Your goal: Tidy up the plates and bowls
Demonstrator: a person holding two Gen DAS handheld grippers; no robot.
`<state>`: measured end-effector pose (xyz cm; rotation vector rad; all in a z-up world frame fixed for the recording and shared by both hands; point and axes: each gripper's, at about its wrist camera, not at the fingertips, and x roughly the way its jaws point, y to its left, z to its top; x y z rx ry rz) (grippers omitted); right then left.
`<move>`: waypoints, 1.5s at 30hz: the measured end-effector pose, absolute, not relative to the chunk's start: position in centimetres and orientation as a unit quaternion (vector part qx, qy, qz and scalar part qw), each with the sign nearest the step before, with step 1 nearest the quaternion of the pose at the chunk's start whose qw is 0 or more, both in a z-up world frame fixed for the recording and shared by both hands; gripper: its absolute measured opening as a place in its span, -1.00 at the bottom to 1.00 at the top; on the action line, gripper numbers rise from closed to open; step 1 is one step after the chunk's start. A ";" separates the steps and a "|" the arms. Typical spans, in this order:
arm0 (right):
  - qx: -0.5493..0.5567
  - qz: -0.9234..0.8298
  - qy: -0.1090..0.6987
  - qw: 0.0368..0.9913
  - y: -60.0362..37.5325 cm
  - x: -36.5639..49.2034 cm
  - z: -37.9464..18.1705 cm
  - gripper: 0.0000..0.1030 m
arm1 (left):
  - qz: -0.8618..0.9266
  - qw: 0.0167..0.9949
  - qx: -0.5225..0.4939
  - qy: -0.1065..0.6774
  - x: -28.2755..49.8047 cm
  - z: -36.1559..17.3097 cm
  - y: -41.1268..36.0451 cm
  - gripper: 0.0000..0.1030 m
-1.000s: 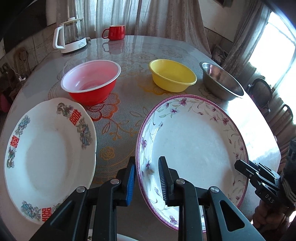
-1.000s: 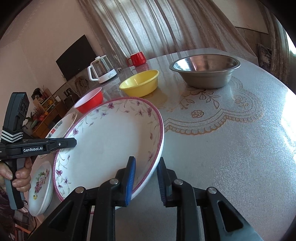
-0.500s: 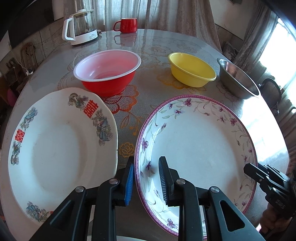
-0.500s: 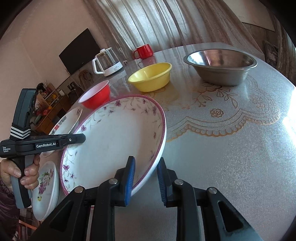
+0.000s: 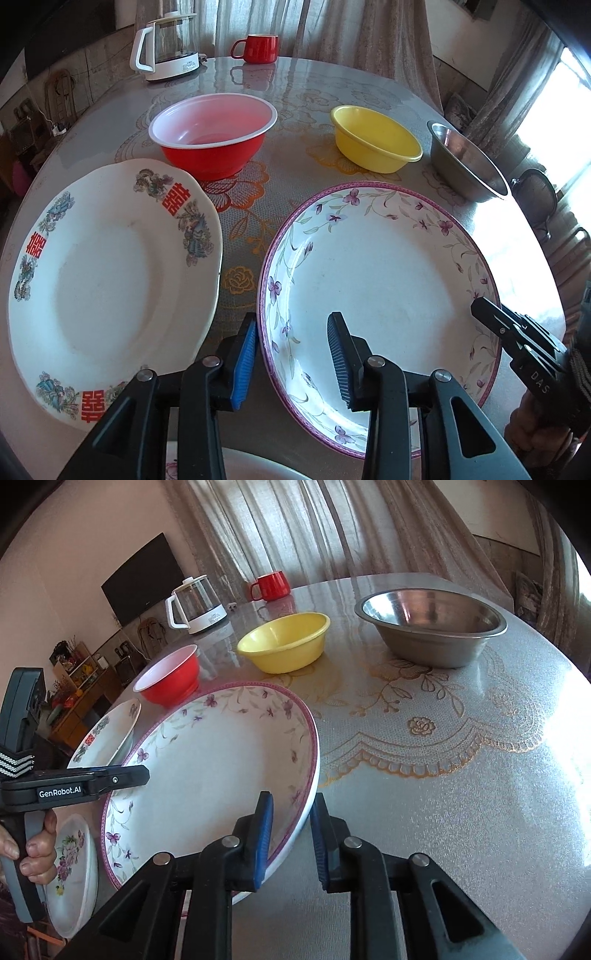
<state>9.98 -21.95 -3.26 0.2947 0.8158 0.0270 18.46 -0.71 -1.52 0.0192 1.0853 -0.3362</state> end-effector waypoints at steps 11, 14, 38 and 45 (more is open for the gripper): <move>0.135 -0.023 0.411 0.901 -21.5 10.7 -3.7 -0.72 | -0.157 0.847 -0.007 0.508 17.1 -0.8 0.1 -0.20; 0.121 -0.037 0.410 0.903 -21.3 10.8 -3.6 -0.72 | -0.162 0.849 -0.021 0.502 16.7 -0.7 0.5 -0.16; 0.087 -0.052 0.408 0.907 -19.7 9.7 -3.6 -0.48 | -0.121 0.895 -0.046 0.427 9.1 2.5 5.5 0.13; 0.066 -0.069 0.412 0.906 -19.1 8.8 -3.2 -0.46 | -0.078 0.903 -0.062 0.419 7.0 2.0 8.0 0.14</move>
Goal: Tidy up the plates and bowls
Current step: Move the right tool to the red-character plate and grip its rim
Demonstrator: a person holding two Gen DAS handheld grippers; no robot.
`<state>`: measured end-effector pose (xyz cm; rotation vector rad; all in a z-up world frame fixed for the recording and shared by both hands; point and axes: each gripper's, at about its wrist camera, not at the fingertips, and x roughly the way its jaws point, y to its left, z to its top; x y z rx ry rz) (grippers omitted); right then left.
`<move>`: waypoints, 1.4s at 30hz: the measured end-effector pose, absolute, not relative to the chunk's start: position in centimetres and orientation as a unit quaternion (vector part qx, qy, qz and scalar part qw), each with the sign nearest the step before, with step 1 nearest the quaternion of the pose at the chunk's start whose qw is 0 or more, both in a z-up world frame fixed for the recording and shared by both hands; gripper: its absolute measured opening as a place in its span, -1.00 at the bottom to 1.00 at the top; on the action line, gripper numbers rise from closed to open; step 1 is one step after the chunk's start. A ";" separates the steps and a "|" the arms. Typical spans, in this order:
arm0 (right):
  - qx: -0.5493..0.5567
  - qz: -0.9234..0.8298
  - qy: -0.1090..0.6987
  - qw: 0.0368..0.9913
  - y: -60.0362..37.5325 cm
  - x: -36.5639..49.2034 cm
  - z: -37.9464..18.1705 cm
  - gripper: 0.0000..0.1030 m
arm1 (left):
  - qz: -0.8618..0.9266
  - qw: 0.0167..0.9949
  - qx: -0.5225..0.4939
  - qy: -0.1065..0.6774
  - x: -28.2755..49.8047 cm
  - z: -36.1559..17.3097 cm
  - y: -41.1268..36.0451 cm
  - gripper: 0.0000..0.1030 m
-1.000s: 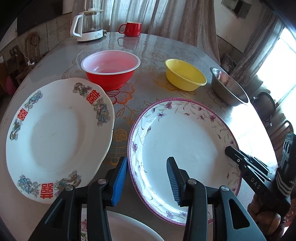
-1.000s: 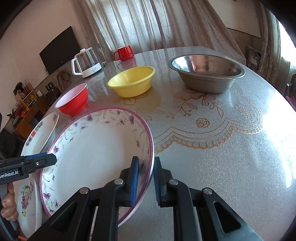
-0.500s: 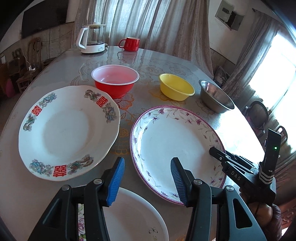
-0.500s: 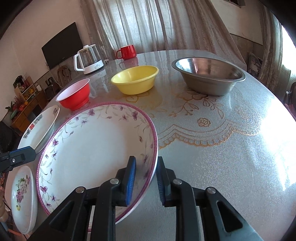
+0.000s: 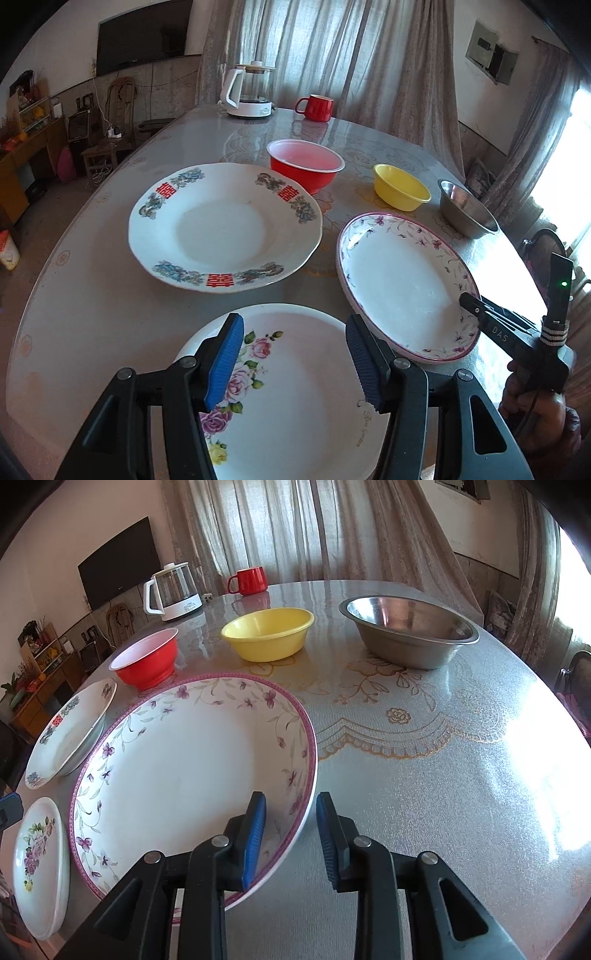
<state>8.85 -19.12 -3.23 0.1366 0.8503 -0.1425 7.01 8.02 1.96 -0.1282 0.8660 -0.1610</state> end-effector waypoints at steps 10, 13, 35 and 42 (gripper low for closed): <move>0.026 -0.058 0.342 0.938 -17.0 7.2 0.9 -0.46 | -0.002 0.908 -0.087 0.409 6.6 1.2 12.0 0.14; 0.040 -0.001 0.344 0.938 -15.6 7.8 1.5 -0.44 | 0.015 0.912 -0.079 0.402 6.6 1.3 12.6 0.14; 0.102 0.217 0.417 0.877 -7.6 16.3 0.7 -0.37 | 0.046 0.905 -0.116 0.406 9.7 0.0 17.2 0.48; 0.105 0.220 0.432 0.868 -6.7 20.2 -0.2 -0.37 | 0.050 0.906 -0.136 0.398 11.8 -0.3 18.7 0.53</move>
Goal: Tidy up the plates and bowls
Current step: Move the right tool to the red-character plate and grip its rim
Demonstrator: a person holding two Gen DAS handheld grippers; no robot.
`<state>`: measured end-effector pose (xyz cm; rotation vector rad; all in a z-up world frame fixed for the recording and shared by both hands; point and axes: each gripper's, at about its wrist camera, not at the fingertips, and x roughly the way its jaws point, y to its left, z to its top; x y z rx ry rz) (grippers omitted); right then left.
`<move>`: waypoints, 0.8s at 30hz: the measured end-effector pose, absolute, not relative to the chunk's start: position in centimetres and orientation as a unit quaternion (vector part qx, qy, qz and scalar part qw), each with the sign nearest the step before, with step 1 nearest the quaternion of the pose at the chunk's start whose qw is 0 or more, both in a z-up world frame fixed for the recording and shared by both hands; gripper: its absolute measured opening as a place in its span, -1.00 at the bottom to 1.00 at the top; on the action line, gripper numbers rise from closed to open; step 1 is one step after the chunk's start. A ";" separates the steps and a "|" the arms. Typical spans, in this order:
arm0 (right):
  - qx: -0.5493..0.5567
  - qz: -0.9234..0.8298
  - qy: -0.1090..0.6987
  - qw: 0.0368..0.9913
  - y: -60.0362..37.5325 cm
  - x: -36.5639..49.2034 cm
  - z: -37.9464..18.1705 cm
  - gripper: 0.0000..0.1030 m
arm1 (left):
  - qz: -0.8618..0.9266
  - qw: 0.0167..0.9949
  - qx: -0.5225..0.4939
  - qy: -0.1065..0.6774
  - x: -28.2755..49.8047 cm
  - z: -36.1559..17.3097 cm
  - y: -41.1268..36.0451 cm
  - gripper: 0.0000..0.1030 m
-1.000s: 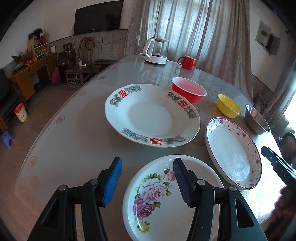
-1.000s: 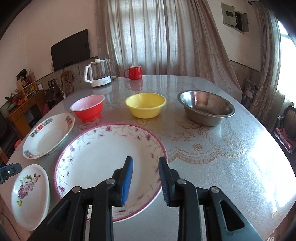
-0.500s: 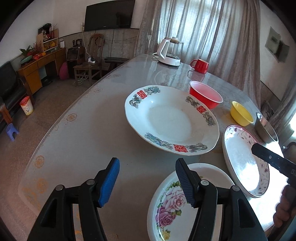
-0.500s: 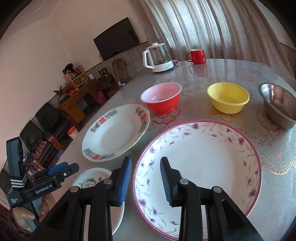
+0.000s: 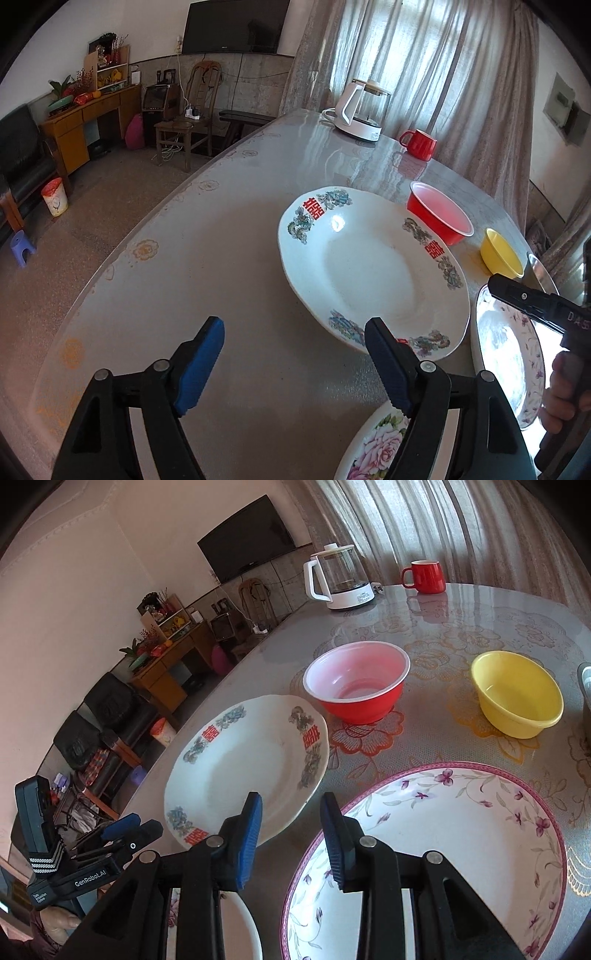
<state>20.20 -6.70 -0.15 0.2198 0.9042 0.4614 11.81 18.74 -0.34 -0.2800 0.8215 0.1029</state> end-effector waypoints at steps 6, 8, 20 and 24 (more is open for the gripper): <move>0.107 0.218 0.440 0.864 -6.2 22.7 -0.8 -0.37 | 0.038 0.896 -0.195 0.396 13.5 -0.7 21.3 0.66; 0.109 0.216 0.441 0.864 -6.3 23.3 -0.9 -0.37 | 0.023 0.887 -0.217 0.408 14.3 -0.9 21.9 0.67; 0.099 0.213 0.453 0.860 -4.9 26.2 -2.3 -0.33 | 0.049 0.871 -0.238 0.427 18.1 -1.8 23.8 0.16; 0.088 0.216 0.459 0.857 -4.6 26.8 -2.7 -0.38 | 0.039 0.875 -0.234 0.422 19.3 -2.2 23.6 -0.15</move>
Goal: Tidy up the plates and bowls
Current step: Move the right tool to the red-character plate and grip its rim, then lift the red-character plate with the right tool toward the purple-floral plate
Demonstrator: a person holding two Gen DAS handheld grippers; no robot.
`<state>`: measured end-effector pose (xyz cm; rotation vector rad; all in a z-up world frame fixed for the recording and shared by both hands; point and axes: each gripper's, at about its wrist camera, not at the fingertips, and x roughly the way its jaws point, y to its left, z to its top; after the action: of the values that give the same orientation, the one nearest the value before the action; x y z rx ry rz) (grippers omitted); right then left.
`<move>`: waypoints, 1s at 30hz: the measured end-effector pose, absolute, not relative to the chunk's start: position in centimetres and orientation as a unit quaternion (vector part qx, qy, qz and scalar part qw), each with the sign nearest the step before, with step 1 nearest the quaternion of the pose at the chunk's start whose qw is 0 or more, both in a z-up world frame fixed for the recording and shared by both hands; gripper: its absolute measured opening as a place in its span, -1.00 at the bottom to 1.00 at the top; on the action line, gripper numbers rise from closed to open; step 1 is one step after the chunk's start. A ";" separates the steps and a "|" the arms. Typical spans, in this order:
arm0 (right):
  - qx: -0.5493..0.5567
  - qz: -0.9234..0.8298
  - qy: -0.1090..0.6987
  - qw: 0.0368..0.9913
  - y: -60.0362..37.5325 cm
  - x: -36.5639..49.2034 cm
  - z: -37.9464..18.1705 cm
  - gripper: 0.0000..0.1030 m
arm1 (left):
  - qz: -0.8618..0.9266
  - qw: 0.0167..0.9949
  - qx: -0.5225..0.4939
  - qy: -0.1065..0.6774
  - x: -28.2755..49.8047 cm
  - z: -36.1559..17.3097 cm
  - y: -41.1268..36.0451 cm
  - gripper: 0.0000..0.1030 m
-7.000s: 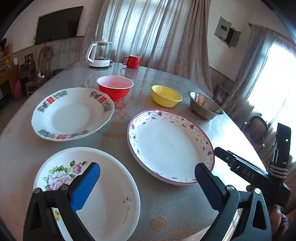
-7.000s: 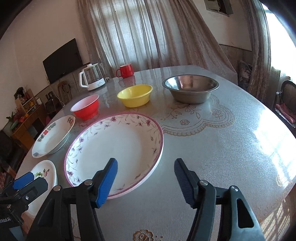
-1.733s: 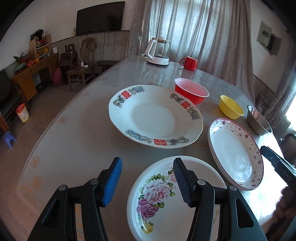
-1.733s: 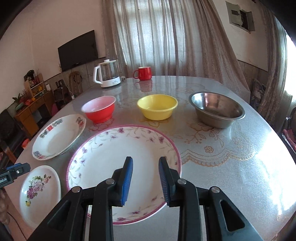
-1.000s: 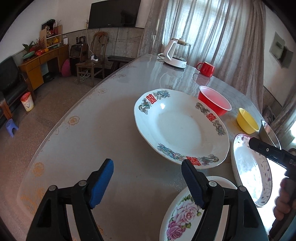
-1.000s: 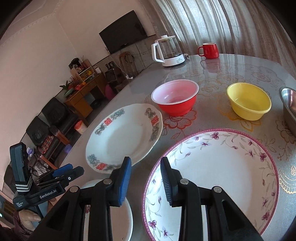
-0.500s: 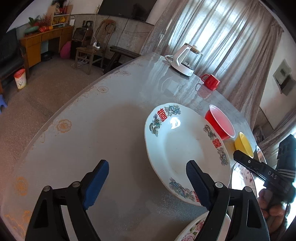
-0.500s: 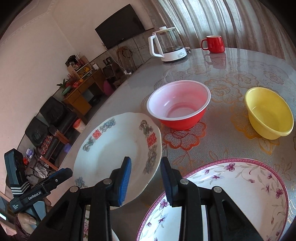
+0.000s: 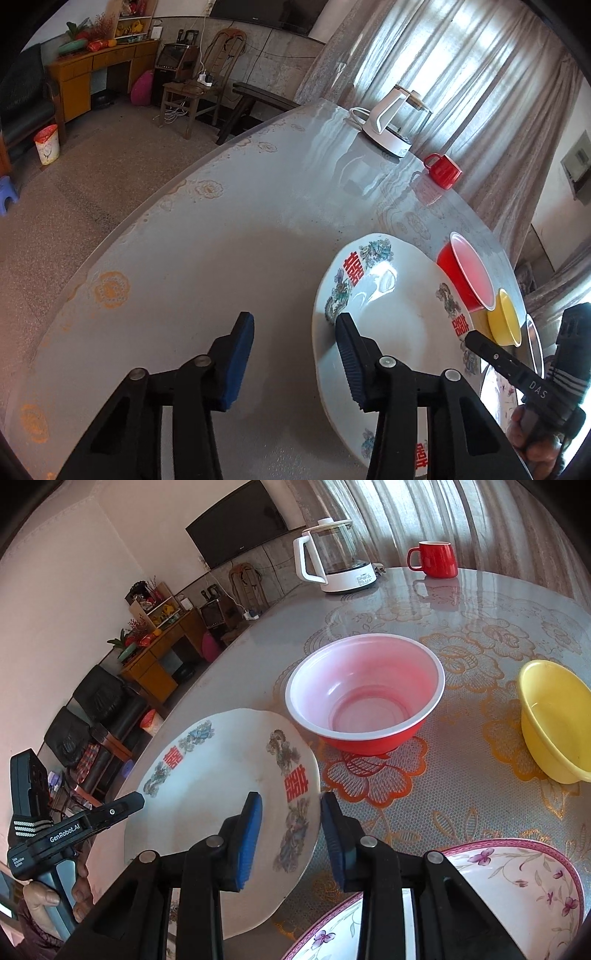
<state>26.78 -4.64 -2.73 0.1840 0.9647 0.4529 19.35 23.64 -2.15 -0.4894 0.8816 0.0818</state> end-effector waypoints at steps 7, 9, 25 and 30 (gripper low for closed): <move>0.070 0.212 0.477 0.850 -3.9 27.8 -3.9 -0.57 | -0.004 0.867 -0.227 0.445 21.4 -3.2 22.1 -0.44; 0.076 0.219 0.482 0.845 -4.1 28.0 -4.0 -0.57 | 0.000 0.874 -0.198 0.443 21.3 -3.0 21.4 -0.45; 0.042 0.219 0.487 0.844 -2.8 28.4 -4.2 -0.42 | -0.025 0.888 -0.186 0.420 21.3 -3.1 20.6 -0.14; 0.049 0.204 0.491 0.846 -2.6 28.0 -3.9 -0.42 | -0.020 0.876 -0.220 0.428 21.0 -3.1 21.7 -0.46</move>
<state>28.05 -2.59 -3.88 0.1033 1.0350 0.4297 20.96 21.70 -3.11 -0.4599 0.8927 -0.0417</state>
